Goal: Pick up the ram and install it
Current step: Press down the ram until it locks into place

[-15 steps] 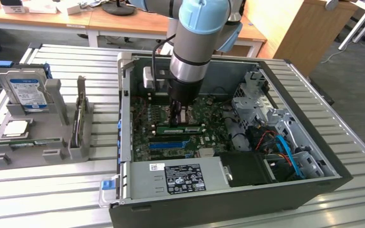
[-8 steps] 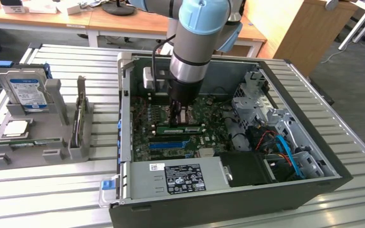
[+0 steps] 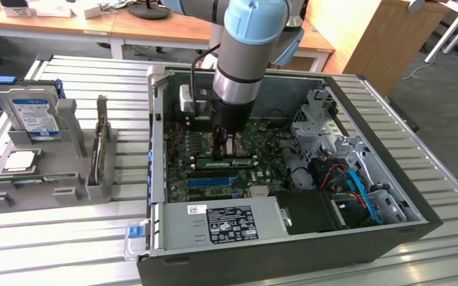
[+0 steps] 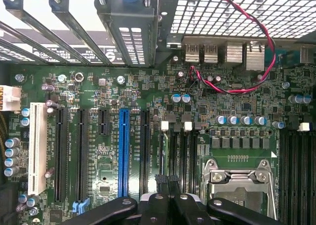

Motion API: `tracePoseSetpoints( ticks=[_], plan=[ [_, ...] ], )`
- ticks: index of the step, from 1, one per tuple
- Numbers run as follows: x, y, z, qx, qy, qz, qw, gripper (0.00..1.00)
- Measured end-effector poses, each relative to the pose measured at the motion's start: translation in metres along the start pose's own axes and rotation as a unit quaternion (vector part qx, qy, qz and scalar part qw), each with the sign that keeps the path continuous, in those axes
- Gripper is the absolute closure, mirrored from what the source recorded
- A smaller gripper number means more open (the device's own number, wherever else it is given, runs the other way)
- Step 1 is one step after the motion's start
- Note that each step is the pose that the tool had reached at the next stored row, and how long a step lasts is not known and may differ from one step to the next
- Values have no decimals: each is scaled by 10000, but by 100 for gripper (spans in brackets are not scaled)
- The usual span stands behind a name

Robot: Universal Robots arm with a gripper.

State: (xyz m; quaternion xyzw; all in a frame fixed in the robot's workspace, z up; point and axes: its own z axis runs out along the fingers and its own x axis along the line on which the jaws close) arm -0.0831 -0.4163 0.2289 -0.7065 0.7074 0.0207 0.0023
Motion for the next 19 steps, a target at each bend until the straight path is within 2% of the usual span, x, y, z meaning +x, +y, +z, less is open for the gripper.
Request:
tracePoseSetpoints(
  ticks=[19],
  plan=[
    [1, -1, 42, 0, 0, 0, 10000, 89]
  ],
)
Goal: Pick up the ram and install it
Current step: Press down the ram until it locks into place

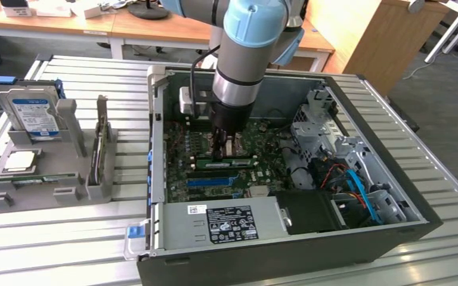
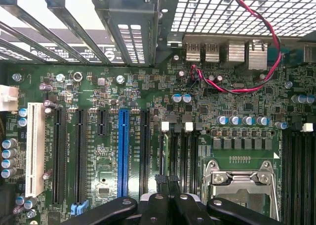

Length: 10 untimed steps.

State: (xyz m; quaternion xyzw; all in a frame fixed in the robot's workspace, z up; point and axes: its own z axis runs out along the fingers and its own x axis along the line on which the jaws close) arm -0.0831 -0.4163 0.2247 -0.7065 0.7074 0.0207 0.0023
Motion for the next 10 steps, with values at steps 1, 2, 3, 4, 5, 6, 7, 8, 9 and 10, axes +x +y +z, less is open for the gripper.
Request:
tracePoseSetpoints(
  ticks=[1, 2, 3, 4, 5, 6, 7, 8, 9, 10],
  plan=[
    [0, 0, 0, 0, 0, 0, 10000, 89],
    [0, 0, 1, 1, -1, 0, 10000, 89],
    [0, 0, 4, 1, -1, 0, 10000, 89],
    [0, 0, 7, 0, -1, 0, 10000, 89],
    [0, 0, 9, 0, -1, 0, 10000, 89],
    [1, 0, 12, -1, 0, 0, 10000, 89],
    [1, 0, 13, -1, 0, 0, 10000, 89],
    [1, 0, 13, -1, 0, 0, 10000, 89],
    [1, 0, 14, 0, 0, 0, 10000, 89],
    [0, 0, 15, 0, -1, 0, 10000, 89]
  ],
)
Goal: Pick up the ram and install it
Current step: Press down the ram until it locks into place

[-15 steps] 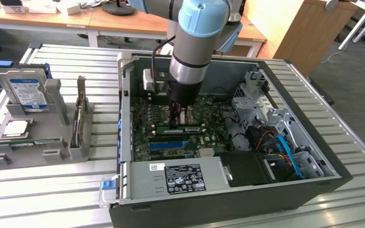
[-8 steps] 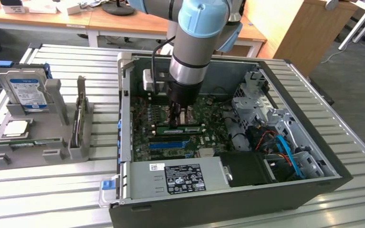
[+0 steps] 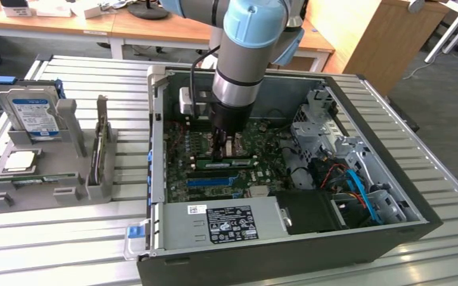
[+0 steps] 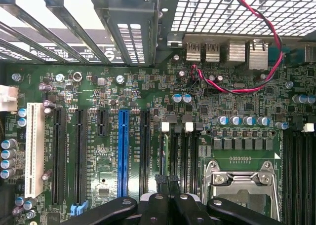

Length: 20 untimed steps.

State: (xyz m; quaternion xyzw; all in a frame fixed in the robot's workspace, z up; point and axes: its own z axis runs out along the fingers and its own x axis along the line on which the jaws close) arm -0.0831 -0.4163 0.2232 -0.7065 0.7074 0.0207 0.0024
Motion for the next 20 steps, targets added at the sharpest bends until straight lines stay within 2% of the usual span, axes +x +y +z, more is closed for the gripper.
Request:
tracePoseSetpoints(
  ticks=[20],
  plan=[
    [1, 0, 17, 0, 1, 0, 10000, 89]
  ],
)
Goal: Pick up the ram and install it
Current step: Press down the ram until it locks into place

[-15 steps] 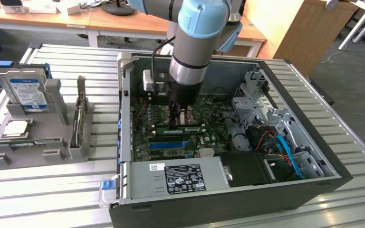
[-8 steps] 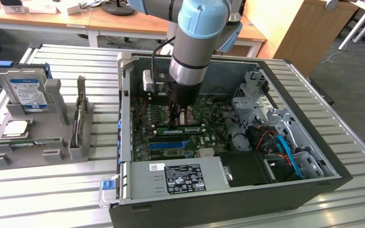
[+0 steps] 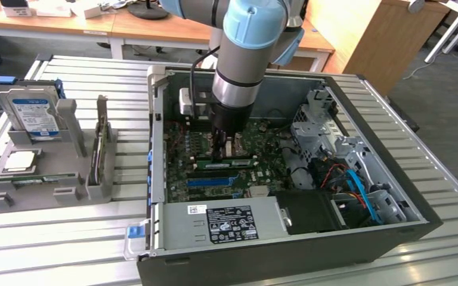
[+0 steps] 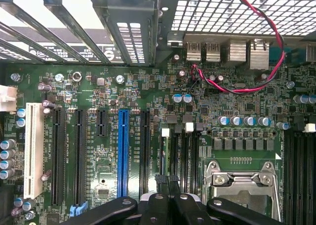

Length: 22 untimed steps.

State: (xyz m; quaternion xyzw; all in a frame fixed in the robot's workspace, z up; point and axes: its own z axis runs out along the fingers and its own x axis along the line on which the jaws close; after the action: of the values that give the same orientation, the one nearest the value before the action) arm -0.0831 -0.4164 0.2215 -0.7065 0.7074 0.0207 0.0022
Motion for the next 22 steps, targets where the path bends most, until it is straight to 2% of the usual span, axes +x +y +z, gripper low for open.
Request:
tracePoseSetpoints(
  ticks=[7, 12, 15, 16, 22],
  plan=[
    [-4, -2, -19, 8, -10, -1, 10000, 89],
    [-4, 2, -103, -2, 17, 0, 10000, 89],
    [-11, 8, -330, -1, 82, 2, 10000, 89],
    [-12, 9, -363, -1, 97, 3, 10000, 89],
    [-13, 9, -373, -1, 100, 3, 10000, 89]
  ],
)
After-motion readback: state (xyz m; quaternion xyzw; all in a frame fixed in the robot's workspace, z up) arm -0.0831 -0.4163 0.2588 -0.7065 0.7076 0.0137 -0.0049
